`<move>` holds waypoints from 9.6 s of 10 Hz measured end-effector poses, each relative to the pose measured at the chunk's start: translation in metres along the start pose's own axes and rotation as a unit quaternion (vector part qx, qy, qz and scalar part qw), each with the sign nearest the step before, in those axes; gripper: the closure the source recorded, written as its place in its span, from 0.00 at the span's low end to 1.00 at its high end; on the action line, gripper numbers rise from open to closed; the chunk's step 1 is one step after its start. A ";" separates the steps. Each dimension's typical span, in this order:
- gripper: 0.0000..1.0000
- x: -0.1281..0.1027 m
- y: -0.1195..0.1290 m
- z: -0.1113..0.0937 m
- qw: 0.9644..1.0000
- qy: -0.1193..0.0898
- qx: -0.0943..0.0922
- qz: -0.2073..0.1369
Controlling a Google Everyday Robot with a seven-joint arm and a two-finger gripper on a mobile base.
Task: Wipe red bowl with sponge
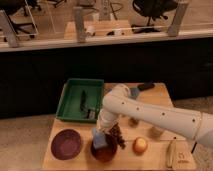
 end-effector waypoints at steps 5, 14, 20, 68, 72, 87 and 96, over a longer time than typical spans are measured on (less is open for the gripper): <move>0.82 -0.006 0.011 -0.019 0.997 0.044 0.062 0.008; 0.82 -0.054 -0.023 -0.017 0.997 0.042 0.055 -0.022; 0.82 -0.062 -0.008 0.002 0.998 0.035 0.060 -0.007; 0.82 -0.087 -0.003 -0.013 0.994 0.048 0.099 -0.023; 0.82 -0.110 0.016 -0.020 0.995 0.051 0.089 0.001; 0.82 -0.069 -0.020 -0.021 0.995 0.047 0.083 -0.039; 0.82 -0.114 -0.029 -0.012 0.995 0.027 0.084 -0.045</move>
